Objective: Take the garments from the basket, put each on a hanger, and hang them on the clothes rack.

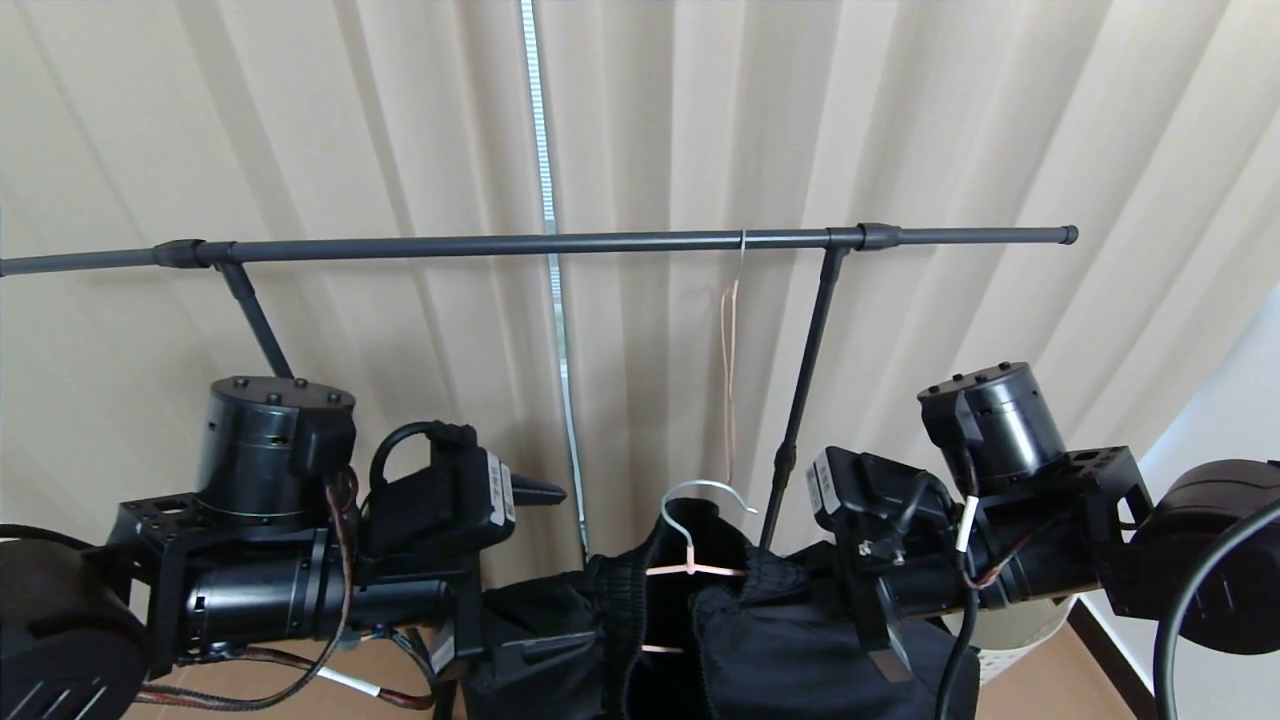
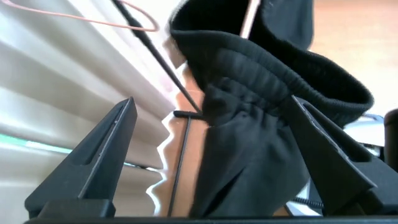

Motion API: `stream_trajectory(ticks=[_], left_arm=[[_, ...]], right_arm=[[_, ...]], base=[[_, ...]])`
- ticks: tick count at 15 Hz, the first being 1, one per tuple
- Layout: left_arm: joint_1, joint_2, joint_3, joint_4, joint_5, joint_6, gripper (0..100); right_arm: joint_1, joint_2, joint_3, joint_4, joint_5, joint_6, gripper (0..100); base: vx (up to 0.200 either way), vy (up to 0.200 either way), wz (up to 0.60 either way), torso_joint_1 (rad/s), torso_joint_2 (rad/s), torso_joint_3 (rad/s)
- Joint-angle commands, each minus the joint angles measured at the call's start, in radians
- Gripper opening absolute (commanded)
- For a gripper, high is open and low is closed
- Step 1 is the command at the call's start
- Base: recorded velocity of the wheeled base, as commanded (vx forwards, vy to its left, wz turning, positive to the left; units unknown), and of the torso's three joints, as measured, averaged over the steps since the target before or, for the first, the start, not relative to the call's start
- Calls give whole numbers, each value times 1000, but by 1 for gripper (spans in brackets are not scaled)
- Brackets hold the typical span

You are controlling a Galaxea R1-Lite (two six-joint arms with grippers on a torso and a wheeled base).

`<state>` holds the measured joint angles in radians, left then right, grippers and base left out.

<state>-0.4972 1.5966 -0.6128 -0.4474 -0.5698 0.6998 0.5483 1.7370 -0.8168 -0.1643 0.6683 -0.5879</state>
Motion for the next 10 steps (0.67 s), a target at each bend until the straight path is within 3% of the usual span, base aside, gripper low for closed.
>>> stream_trajectory(ticks=[1,6,10], left_arm=[[-29,66,-7,0,1,3,100],[-41,125,-8,-4,5,4,100],[-30,194,-56,-7,67,1,100]], right_arm=[[-2,1,-10,8,1,0,0],[-10,-22,-7,14,14,0,0],[-5,-54,15,14,20,-3,0]], base=[[0,0,0,0,0,0],[0,0,0,0,0,0],[0,0,0,0,0,0]])
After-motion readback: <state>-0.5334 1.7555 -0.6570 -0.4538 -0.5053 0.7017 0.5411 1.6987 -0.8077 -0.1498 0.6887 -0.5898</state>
